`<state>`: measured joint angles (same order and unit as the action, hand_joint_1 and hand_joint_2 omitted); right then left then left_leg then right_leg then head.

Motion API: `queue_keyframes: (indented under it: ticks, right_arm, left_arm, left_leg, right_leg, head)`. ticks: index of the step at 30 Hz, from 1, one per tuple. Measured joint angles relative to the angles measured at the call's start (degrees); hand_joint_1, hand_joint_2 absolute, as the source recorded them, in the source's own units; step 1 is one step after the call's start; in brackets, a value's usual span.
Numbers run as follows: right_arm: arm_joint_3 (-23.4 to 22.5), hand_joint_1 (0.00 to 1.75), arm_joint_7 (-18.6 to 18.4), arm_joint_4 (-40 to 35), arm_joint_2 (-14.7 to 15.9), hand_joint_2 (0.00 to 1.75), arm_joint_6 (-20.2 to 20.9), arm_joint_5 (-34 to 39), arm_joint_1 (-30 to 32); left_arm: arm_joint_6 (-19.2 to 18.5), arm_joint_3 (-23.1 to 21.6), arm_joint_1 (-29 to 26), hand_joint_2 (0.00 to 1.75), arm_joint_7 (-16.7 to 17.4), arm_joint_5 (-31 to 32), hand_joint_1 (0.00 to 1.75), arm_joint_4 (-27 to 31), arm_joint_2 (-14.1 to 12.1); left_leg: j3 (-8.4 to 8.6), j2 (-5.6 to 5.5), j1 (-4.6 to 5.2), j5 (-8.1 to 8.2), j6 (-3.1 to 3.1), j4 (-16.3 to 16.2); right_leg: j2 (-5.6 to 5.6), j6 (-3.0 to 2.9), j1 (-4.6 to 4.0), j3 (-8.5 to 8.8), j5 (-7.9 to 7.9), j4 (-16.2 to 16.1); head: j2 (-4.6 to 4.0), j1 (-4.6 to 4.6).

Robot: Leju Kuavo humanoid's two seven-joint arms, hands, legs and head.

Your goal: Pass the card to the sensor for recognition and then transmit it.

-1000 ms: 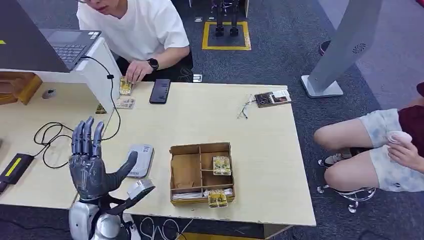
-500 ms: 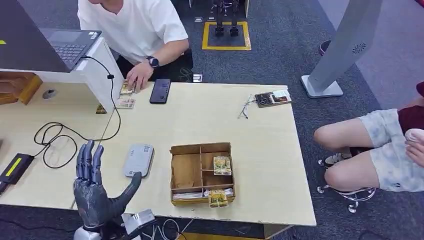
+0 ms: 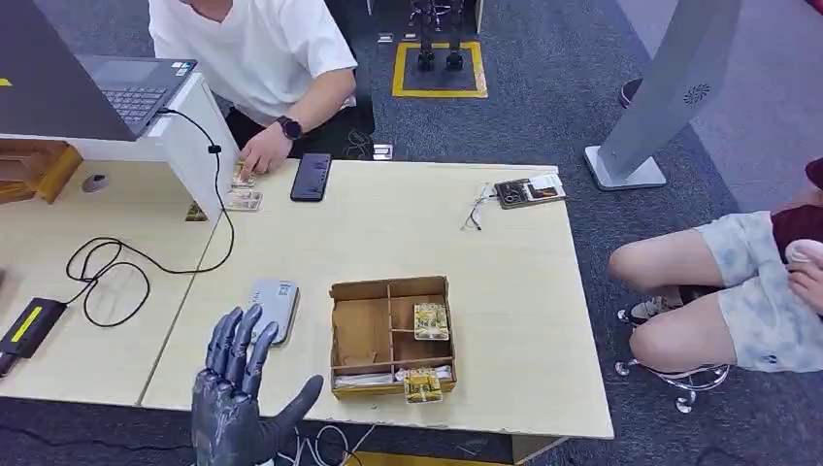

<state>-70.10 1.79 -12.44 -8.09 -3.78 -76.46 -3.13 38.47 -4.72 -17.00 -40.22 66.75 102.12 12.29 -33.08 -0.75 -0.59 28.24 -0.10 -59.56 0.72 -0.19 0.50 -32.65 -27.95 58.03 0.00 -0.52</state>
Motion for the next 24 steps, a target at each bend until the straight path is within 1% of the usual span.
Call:
queue_keyframes:
  ticks: [3, 8, 12, 20, 24]
  right_arm:
    - [0.0, 0.00, 0.0, 0.0, 0.0, 1.75, 0.0, 0.0, 0.0]
    - [-0.1, 0.00, 0.0, 0.0, 0.0, 1.75, 0.1, 0.0, 0.0]
    - [-0.2, 0.00, 0.0, 0.0, 0.0, 1.75, 0.1, -0.1, 0.0]
    - [-0.1, 0.00, 0.0, 0.0, 0.0, 1.75, 0.2, -0.2, -0.2]
    - [-0.1, 0.00, 0.0, 0.0, 0.0, 1.75, 0.2, -0.2, -0.2]
  left_arm:
    - [0.0, -1.8, -0.3, 1.75, 0.0, 1.7, 0.00, 0.0, -1.0]
    - [0.0, -4.0, -0.5, 1.75, 0.0, 1.9, 0.00, -0.1, -2.0]
    - [0.0, -6.2, -0.4, 1.75, 0.0, 1.8, 0.00, -1.3, -2.6]
    - [0.0, -11.3, 3.3, 1.75, 0.5, 3.7, 0.00, -7.1, -5.1]
    - [0.0, -13.4, 5.5, 1.75, 0.5, 2.2, 0.00, -10.4, -6.1]
  left_leg:
    - [-0.01, 0.00, 0.00, 0.00, 0.00, 0.0]
    - [0.00, 0.00, 0.00, 0.00, 0.00, 0.0]
    - [0.01, 0.00, 0.00, 0.00, 0.00, 0.0]
    - [0.01, -0.01, 0.00, 0.00, 0.00, 0.0]
    - [0.00, -0.02, 0.00, 0.00, 0.00, 0.0]
  right_leg:
    - [0.00, 0.00, 0.00, 0.00, 0.00, 0.0]
    - [0.00, 0.00, 0.00, 0.00, 0.00, 0.0]
    - [0.00, 0.00, 0.00, 0.00, 0.00, 0.0]
    - [-0.03, 0.00, 0.00, 0.02, 0.00, 0.0]
    - [-0.04, 0.00, 0.00, 0.03, 0.00, 0.0]
  head:
    - [0.00, 0.00]
    - [0.00, -0.02]
    - [0.00, -0.02]
    - [0.00, 0.00]
    - [0.00, 0.00]
